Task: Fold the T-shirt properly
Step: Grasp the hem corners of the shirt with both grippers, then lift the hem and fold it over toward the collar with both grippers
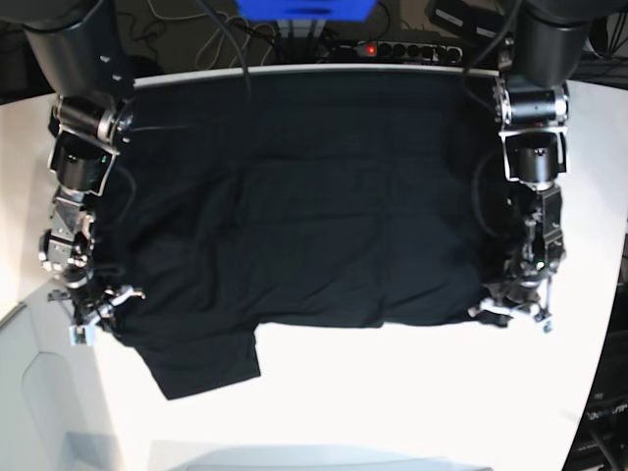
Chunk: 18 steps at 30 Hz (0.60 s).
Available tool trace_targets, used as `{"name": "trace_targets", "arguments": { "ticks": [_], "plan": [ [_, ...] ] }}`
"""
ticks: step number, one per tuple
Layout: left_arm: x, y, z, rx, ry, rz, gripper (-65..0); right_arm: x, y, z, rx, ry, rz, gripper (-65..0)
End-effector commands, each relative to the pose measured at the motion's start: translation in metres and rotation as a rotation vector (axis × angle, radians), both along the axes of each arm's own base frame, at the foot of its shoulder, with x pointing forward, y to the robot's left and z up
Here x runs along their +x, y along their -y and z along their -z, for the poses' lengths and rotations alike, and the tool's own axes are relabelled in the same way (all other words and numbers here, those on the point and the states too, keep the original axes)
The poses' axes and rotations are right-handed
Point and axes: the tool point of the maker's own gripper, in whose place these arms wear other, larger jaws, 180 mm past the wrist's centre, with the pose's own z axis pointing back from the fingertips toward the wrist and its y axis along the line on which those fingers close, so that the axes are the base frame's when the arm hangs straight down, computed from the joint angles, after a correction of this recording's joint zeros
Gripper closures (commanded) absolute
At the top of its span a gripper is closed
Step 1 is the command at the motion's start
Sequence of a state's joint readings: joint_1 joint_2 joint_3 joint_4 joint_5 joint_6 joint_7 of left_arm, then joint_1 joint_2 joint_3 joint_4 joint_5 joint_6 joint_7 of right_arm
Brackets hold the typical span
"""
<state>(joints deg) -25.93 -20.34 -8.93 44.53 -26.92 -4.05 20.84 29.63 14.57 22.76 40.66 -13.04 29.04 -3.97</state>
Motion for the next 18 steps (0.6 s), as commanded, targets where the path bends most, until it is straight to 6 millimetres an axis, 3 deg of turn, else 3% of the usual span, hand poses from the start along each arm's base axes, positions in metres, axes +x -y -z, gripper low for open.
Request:
{"name": "trace_targets", "arguments": {
  "ticks": [1, 7, 11, 18],
  "plan": [
    [0.012, -0.009, -0.03, 0.02, 0.078, -0.002, -0.1, 0.009, 0.012, -0.026, -0.008, 0.078, 0.018, 0.0],
    [-0.001, -0.008, -0.053, 0.024, 0.113, 0.011, -0.1, -0.009, 0.017, -0.032, -0.055, 0.098, 0.019, 0.0],
    [-0.017, -0.012, -0.064, 0.013, 0.133, -0.006, -0.1, -0.024, 0.017, -0.05, -0.05, 0.171, 0.021, 0.0],
    [-0.054, -0.021, -0.066, 0.038, 0.128, -0.016, -0.1, -0.053, 0.014, -0.067, -0.08, 0.231, 0.002, 0.0]
  ]
}}
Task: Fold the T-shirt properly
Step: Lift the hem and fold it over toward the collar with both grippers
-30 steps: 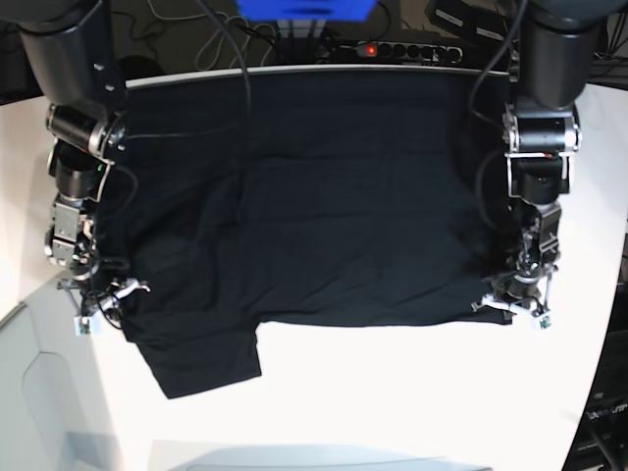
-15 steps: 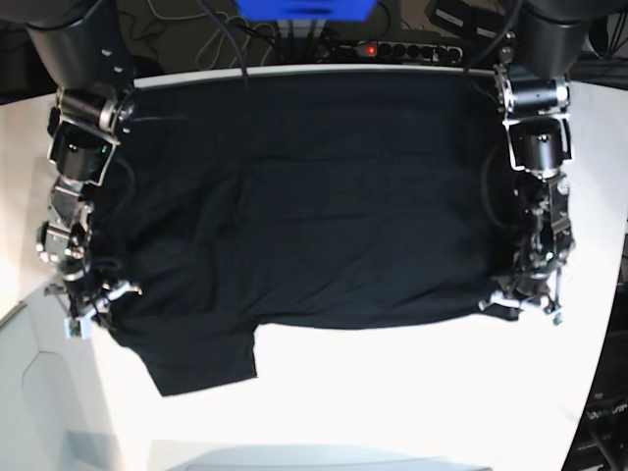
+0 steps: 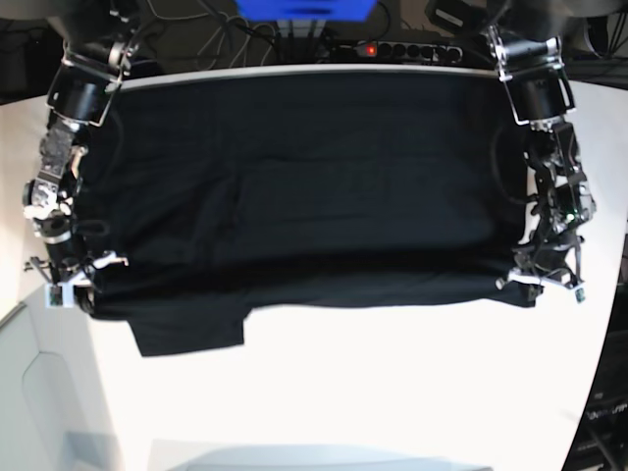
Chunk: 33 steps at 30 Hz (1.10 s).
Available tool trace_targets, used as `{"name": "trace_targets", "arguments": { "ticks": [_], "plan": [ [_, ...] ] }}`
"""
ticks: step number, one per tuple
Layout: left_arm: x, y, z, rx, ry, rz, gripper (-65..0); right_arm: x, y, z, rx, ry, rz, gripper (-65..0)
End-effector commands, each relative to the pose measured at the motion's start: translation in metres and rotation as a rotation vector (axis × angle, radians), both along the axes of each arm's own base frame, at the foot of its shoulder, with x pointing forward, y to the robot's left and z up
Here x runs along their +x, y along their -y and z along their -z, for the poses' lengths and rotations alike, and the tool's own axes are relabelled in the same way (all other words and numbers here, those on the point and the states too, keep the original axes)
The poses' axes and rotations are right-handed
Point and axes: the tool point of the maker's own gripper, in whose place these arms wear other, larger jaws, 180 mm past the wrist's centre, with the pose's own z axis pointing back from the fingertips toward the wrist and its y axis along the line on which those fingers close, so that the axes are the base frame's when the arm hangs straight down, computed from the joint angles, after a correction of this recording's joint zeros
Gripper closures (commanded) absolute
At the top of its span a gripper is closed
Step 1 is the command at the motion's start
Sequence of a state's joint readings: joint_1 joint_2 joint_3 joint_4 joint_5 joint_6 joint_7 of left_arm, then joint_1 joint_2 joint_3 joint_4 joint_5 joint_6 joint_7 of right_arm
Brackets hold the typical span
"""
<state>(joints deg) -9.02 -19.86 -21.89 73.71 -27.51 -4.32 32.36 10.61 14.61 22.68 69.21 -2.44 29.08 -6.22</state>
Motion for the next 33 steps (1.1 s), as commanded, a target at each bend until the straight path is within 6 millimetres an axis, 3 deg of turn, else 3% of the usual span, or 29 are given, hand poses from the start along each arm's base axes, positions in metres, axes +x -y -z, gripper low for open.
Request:
{"name": "trace_targets", "arguments": {
  "ticks": [1, 7, 11, 19, 27, 30, 33],
  "plan": [
    [0.002, -0.01, -0.02, 0.031, 0.055, -0.014, -0.1, 0.002, 0.005, -0.026, -0.015, 0.08, -0.004, 0.0],
    [-0.04, -0.012, -0.015, 0.035, 0.061, -0.051, -0.1, -0.036, -0.003, -0.034, -0.038, 0.102, -0.038, 0.0],
    [-0.065, -0.012, -0.017, 0.047, 0.065, -0.071, -0.1, -0.059, 0.008, -0.041, -0.041, 0.112, -0.017, 0.0],
    [-0.093, -0.005, 0.009, 0.021, 0.0, -0.083, -0.1, -0.087, 0.009, -0.007, -0.013, 0.013, -0.047, 0.0],
    [-0.114, 0.008, 0.034, -0.013, -0.064, -0.08, -0.4, -0.1, 0.009, 0.016, 0.008, -0.051, -0.047, 0.0],
    [-0.12, 0.009, 0.038, -0.011, -0.079, -0.079, -7.1, -0.105, 0.0, 0.019, 0.012, -0.068, -0.097, 0.0],
    [-0.129, 0.008, 0.041, -0.004, -0.094, -0.08, -21.8, -0.106, -0.004, 0.018, 0.018, -0.069, -0.123, 0.0]
  ]
}}
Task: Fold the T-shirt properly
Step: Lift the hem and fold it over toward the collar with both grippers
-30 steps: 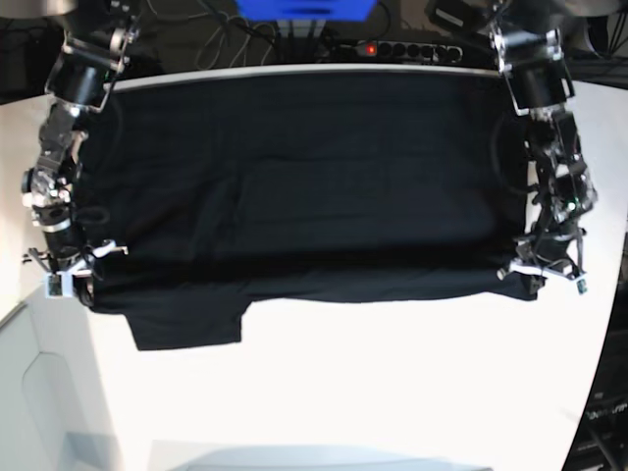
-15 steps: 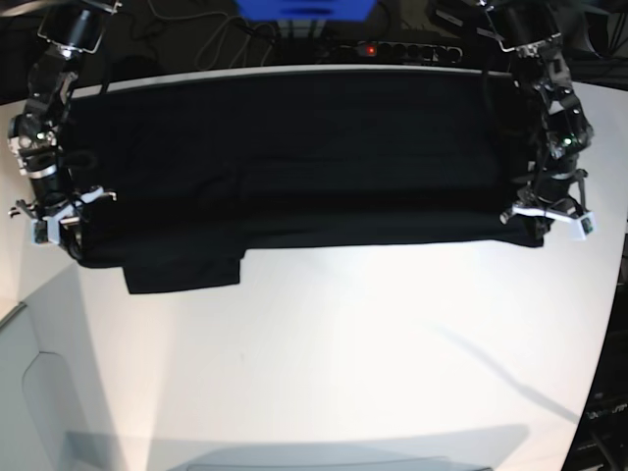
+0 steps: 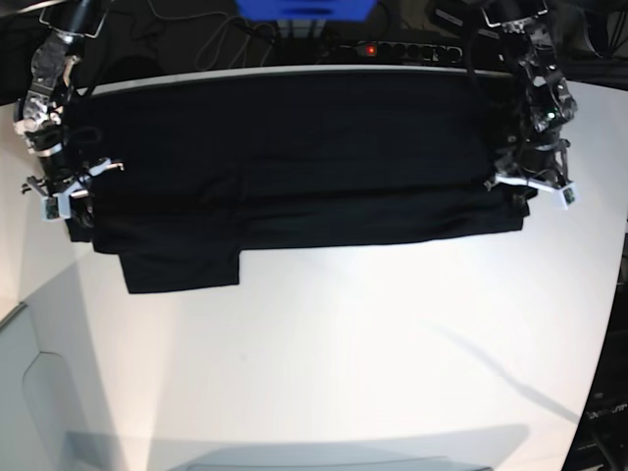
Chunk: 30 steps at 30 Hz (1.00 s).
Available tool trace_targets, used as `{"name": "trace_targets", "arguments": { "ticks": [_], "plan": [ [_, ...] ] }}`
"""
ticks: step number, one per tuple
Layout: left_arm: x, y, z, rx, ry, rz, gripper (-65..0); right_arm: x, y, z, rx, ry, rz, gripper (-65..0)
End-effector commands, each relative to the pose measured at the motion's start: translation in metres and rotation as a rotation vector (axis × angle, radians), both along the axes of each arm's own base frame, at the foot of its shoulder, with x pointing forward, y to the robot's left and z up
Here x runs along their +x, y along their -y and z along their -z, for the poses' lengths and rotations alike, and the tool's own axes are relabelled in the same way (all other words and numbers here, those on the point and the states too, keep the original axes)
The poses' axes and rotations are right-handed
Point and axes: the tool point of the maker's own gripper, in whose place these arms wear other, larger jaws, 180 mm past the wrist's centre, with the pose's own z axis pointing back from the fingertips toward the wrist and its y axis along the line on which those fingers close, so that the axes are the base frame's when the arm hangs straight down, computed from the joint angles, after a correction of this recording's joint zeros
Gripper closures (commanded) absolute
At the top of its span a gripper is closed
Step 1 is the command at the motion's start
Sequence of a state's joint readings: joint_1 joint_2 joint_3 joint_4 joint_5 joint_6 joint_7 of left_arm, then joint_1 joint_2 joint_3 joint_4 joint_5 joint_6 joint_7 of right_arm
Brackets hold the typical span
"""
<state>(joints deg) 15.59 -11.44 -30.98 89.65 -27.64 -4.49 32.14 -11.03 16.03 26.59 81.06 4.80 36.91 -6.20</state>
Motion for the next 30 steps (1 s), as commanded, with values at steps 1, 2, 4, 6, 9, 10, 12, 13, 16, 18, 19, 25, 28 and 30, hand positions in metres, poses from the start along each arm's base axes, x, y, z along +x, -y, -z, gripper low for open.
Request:
{"name": "trace_targets", "arguments": {
  "ticks": [1, 2, 4, 6, 9, 10, 12, 13, 16, 18, 19, 25, 28, 30],
  "plan": [
    [0.005, -0.008, -0.015, 0.033, 0.043, -0.004, -26.2, 0.01, 0.001, -0.021, 0.0, 0.07, -0.028, -1.6],
    [0.006, -0.007, -0.021, 0.04, 0.056, 0.002, -30.8, 0.009, 0.001, -0.02, 0.003, 0.068, -0.027, -4.1],
    [0.005, -0.006, -0.028, 0.054, 0.069, 0.012, -37.2, 0.008, 0.001, -0.02, 0.004, 0.067, -0.026, -9.7],
    [0.008, -0.006, -0.036, 0.068, 0.086, 0.019, -40.6, 0.008, 0.001, -0.022, 0.001, 0.073, -0.027, -15.8],
    [0.011, -0.007, -0.04, 0.079, 0.093, 0.021, -40.9, 0.01, -0.004, -0.031, -0.005, 0.098, -0.037, -22.7],
    [0.012, -0.008, -0.04, 0.08, 0.093, 0.02, -40.9, 0.011, -0.007, -0.033, 0.0, 0.105, -0.038, -24.0],
    [0.021, -0.008, -0.046, 0.08, 0.117, 0.019, -40.9, 0.013, -0.01, -0.04, -0.004, 0.125, -0.043, -25.4],
    [0.023, -0.009, -0.045, 0.077, 0.117, 0.015, -40.9, 0.013, -0.014, -0.041, 0.0, 0.132, -0.044, -25.6],
    [0.024, -0.012, -0.035, 0.06, 0.098, 0.003, -40.9, 0.015, -0.019, -0.045, 0.006, 0.148, -0.045, -25.5],
    [0.029, -0.013, -0.036, 0.054, 0.105, -0.002, -40.8, 0.015, -0.019, -0.045, 0.004, 0.147, -0.044, -25.5],
    [0.029, -0.014, -0.033, 0.05, 0.1, -0.006, -40.8, 0.015, -0.021, -0.045, 0.01, 0.149, -0.043, -25.5],
    [0.029, -0.021, -0.031, 0.064, 0.084, -0.005, -40.7, 0.015, -0.02, -0.046, 0.004, 0.15, -0.042, -25.5],
    [0.026, -0.023, -0.024, 0.057, 0.066, -0.01, -40.7, 0.016, -0.019, -0.046, 0.001, 0.15, -0.041, -25.5],
    [0.032, -0.027, -0.028, 0.064, 0.075, -0.013, -40.4, 0.016, -0.019, -0.046, 0.004, 0.15, -0.04, -25.5]
  ]
}}
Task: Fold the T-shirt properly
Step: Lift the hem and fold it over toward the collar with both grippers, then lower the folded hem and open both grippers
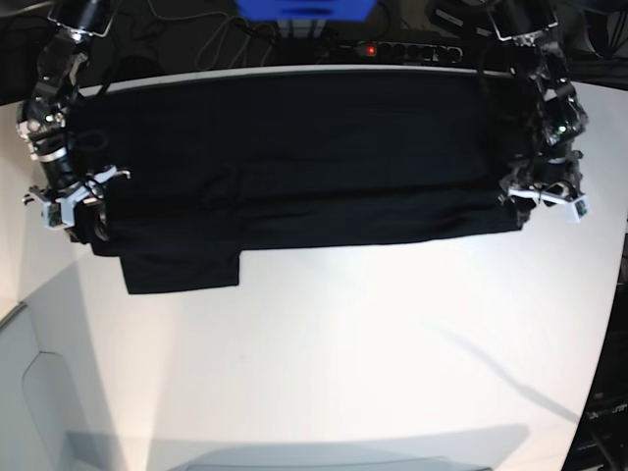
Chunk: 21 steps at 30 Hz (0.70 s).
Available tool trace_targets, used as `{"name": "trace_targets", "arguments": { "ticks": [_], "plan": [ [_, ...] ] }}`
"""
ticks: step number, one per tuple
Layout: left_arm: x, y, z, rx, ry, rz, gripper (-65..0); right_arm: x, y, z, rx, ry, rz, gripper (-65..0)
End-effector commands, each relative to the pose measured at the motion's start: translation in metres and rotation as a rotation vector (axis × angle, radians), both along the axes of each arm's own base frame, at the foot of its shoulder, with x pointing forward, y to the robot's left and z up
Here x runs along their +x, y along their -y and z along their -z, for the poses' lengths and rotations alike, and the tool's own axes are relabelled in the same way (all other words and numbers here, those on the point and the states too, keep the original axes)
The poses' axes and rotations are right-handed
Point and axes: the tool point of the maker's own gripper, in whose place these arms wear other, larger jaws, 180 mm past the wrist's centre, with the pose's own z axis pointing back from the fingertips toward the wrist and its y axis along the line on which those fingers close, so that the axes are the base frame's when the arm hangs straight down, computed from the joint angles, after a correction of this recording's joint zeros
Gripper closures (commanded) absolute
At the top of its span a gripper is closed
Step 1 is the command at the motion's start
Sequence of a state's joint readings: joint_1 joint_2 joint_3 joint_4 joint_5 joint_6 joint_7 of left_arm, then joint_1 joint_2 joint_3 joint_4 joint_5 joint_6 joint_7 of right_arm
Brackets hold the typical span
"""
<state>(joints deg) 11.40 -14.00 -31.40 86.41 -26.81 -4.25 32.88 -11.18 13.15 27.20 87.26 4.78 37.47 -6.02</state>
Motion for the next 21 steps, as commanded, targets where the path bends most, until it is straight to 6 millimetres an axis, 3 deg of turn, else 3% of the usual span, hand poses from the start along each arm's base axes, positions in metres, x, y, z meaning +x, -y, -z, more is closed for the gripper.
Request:
{"name": "trace_targets", "arguments": {
  "ticks": [1, 6, 8, 21],
  "plan": [
    [0.015, -0.008, -0.02, 0.031, 0.069, -0.001, -38.4, 0.007, 0.0, -0.017, 0.0, 0.058, -0.017, -25.5],
    [0.012, -0.01, -0.008, 0.014, 0.041, -0.014, -22.6, 0.007, 0.0, -0.017, 0.002, 0.06, -0.016, -25.5],
    [0.013, -0.01, -0.009, 0.014, 0.044, -0.013, -19.6, 0.007, 0.0, -0.017, 0.001, 0.06, -0.017, -25.5],
    [0.021, -0.006, -0.011, 0.002, 0.06, -0.011, -19.0, 0.006, 0.003, -0.011, -0.02, 0.003, -0.013, -25.5]
  ]
}}
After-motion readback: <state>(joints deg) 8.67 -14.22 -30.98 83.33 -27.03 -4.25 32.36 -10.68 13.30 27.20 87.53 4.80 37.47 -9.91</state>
